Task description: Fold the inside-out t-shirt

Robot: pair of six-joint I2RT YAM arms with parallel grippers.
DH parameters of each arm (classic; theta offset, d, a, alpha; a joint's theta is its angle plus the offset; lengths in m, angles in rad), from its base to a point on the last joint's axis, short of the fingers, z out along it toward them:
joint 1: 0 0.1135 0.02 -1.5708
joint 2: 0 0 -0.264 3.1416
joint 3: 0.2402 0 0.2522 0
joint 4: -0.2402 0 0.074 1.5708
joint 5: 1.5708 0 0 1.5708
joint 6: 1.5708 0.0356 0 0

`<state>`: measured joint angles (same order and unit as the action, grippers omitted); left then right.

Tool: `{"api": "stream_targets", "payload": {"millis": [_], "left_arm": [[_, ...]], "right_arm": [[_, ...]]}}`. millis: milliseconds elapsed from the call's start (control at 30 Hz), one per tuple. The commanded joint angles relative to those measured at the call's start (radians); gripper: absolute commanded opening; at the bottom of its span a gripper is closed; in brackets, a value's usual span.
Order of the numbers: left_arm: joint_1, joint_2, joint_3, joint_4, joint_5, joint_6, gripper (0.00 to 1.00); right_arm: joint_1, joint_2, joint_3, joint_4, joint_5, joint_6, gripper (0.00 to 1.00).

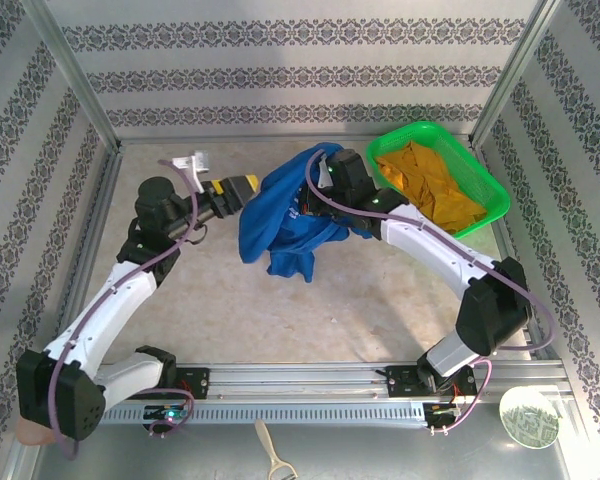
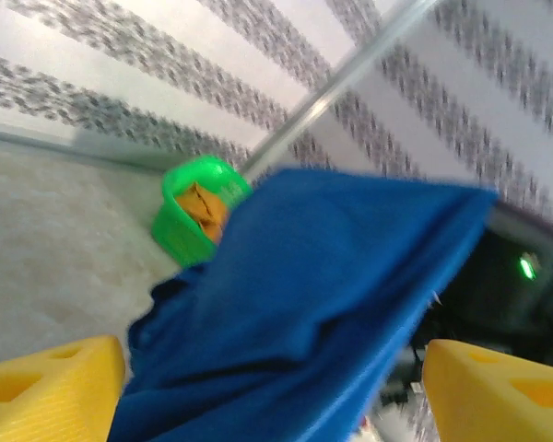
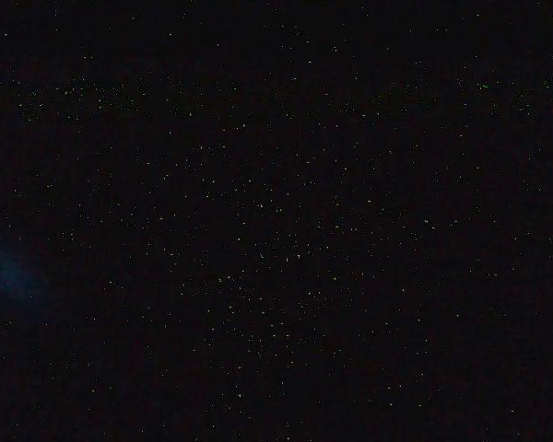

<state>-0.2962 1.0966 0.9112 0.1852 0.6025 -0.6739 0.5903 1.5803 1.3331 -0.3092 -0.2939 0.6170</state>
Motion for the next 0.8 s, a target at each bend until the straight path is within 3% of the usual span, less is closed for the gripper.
{"api": "stream_targets", "payload": {"millis": [0,133,367,700,767], "left_arm": [[-0.066,0.050,0.056,-0.237,0.000,0.262,0.85],[-0.138,0.123,0.102,-0.257,-0.002,0.337,0.86],[-0.209,0.175,0.108,-0.129,0.008,0.338,0.88],[-0.233,0.196,0.111,-0.008,-0.027,0.291,0.91],[-0.233,0.217,0.120,0.001,-0.053,0.282,0.86]], "right_arm": [[-0.014,0.015,0.056,-0.079,-0.052,-0.092,0.00],[-0.012,0.017,0.073,-0.121,-0.060,-0.123,0.00],[-0.010,0.027,0.061,-0.138,-0.062,-0.144,0.00],[0.022,0.058,0.062,-0.169,-0.043,-0.189,0.00],[0.028,0.058,0.055,-0.168,-0.043,-0.192,0.00]]}}
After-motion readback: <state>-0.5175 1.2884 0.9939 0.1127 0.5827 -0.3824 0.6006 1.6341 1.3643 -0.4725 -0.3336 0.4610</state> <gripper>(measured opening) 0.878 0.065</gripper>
